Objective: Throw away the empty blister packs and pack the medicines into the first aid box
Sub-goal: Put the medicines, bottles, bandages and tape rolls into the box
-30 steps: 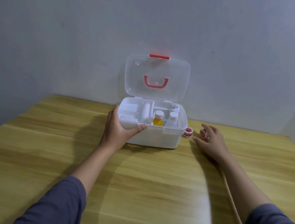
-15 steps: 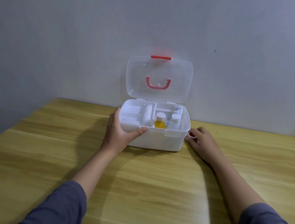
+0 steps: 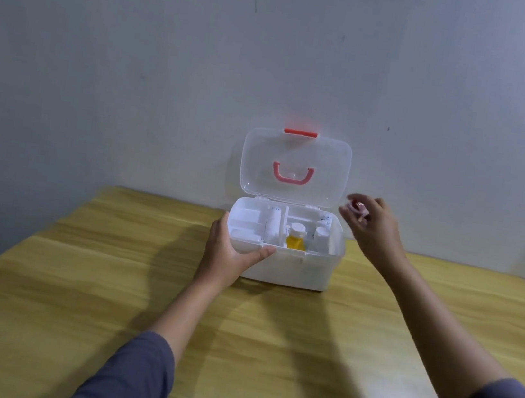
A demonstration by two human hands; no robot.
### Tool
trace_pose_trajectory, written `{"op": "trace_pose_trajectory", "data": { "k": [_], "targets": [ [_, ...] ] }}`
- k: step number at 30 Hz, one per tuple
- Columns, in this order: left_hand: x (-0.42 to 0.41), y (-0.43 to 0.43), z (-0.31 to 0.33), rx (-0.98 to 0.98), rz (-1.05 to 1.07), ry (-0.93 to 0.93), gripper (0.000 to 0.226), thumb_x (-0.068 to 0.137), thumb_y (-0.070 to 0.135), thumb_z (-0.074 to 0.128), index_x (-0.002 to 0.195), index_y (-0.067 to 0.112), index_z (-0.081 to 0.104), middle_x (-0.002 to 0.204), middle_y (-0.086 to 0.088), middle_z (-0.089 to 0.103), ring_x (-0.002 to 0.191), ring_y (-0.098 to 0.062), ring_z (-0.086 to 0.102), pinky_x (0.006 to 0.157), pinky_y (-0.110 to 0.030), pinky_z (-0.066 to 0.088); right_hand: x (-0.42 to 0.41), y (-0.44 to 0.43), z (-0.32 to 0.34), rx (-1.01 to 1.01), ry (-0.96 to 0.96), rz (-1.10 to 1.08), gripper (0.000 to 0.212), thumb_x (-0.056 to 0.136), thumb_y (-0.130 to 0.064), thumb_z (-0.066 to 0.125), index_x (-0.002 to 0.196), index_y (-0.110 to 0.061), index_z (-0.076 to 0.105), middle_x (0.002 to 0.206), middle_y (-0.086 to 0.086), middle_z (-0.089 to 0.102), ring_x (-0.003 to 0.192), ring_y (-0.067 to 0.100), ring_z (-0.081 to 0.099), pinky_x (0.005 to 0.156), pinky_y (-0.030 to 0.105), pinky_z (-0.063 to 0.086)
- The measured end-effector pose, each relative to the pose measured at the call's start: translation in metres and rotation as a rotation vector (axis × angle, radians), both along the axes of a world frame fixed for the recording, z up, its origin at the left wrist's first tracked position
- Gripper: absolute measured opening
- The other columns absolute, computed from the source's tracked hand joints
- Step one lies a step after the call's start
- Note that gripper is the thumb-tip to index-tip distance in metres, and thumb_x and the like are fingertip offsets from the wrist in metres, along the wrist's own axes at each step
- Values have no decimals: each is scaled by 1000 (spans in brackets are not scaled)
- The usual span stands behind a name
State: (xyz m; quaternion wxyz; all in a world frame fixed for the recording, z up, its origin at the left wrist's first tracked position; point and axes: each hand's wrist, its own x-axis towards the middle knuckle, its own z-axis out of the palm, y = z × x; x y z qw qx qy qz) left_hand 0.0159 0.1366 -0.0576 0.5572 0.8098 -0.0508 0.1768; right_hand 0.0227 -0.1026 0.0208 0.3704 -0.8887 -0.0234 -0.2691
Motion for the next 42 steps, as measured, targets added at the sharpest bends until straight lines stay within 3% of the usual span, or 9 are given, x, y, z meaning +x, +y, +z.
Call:
{"op": "trace_pose_trajectory", "data": {
  "k": [4,7,13,18,22,29,36,39,42],
  "targets": [
    [1,0,0,-2,3,2,100,59,45,87,142,18,37,131,2,44,117,-8,42,91,-22,38,17,61,23,-153,91,310,34,84,-29,63,116,-15,60,106,2,55,87,17,55,76,24,40],
    [2,0,1,-2,-7,11,100,61,41,87,142,16,35,132,0,43,115,-6,40,88,-19,36,36,94,18,-319,160,388,38,84,-33,63,118,-16,58,115,6,61,91,16,56,79,24,41],
    [4,3,1,5,-38,22,104,61,46,85,145,19,30,137,2,39,117,-3,38,85,-16,37,65,124,9,-440,335,388,43,83,-27,64,121,-9,54,118,14,60,101,26,59,80,25,42],
    [4,3,-1,14,-33,9,103,62,45,85,145,18,28,137,2,39,118,-1,36,91,-17,35,78,136,1,-448,372,390,48,81,-25,67,122,-10,49,118,13,57,86,18,53,76,23,39],
    [4,3,-2,17,-33,4,105,62,45,85,146,17,29,138,0,39,122,-4,38,92,-15,34,82,135,0,-490,384,397,59,79,-33,69,128,-13,43,119,12,56,89,18,49,79,25,38],
    [2,3,1,46,-42,18,109,65,46,83,149,16,22,144,-1,34,122,-1,31,94,-17,33,68,113,15,-475,422,390,49,79,-36,68,116,-9,51,120,8,57,103,24,56,81,27,44],
    [1,3,2,35,-31,32,106,64,46,84,147,17,26,142,0,36,121,-3,33,94,-19,34,64,100,21,-490,393,397,21,81,-13,66,102,-8,65,106,7,69,89,17,63,81,23,50],
    [1,3,3,43,-31,33,107,63,48,83,148,16,25,142,-1,36,127,-9,37,94,-21,36,63,102,19,-471,370,384,15,80,-16,69,92,-8,66,94,5,69,82,18,63,77,25,52],
    [0,3,2,44,-21,23,107,63,47,83,147,16,26,141,-1,37,122,-4,35,92,-19,34,60,107,13,-437,303,344,13,77,-16,71,80,-6,63,77,1,62,68,15,57,60,20,45]
  ]
}}
